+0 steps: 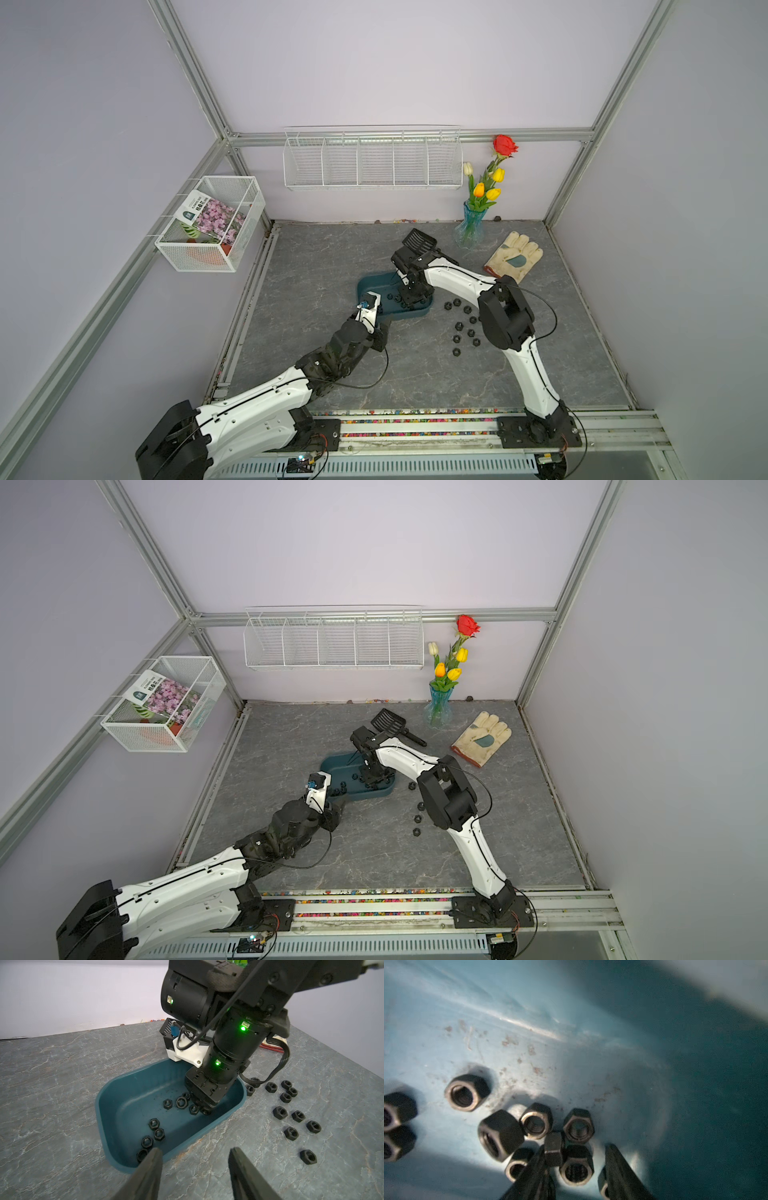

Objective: Put the nuts on the desktop into the storage box
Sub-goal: Move the storage box to the center of the board, then pick up the nut from the center of the board.

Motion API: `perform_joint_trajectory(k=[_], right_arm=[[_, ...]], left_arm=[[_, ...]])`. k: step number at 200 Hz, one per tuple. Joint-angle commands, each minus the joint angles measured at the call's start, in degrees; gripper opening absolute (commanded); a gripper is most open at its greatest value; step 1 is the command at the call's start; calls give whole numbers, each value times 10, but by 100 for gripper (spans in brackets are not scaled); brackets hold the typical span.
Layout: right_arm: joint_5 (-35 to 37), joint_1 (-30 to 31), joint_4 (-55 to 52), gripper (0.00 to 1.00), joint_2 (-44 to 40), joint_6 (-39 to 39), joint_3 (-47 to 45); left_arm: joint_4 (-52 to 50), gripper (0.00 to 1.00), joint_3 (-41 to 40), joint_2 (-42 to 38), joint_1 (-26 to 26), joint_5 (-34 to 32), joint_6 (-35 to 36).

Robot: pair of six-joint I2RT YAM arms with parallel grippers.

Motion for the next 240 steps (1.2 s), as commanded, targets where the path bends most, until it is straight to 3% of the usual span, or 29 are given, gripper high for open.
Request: perform_joint_trajectory(k=[1,66,109,172,213,240], right_arm=[[16,-7,-14,48,-13,11,-28],[-10,1,-21,49,-39,-12,48],[-5,3,-39,50,-105,-14,73],[105,-15,-20,50,-277,34,-139],[90,-75,8,51,-371,50,-271],[73,-112,28,50,-385,44,-319]], left_arm=[[-4,56,-7,-8,4,10,-5],[-42,56,37,-7,3,12,39],[-41,57,77,7,1,35,56],[-48,57,152,104,-71,26,68],[-25,57,195,181,-111,39,58],[-14,56,223,242,-138,39,55]])
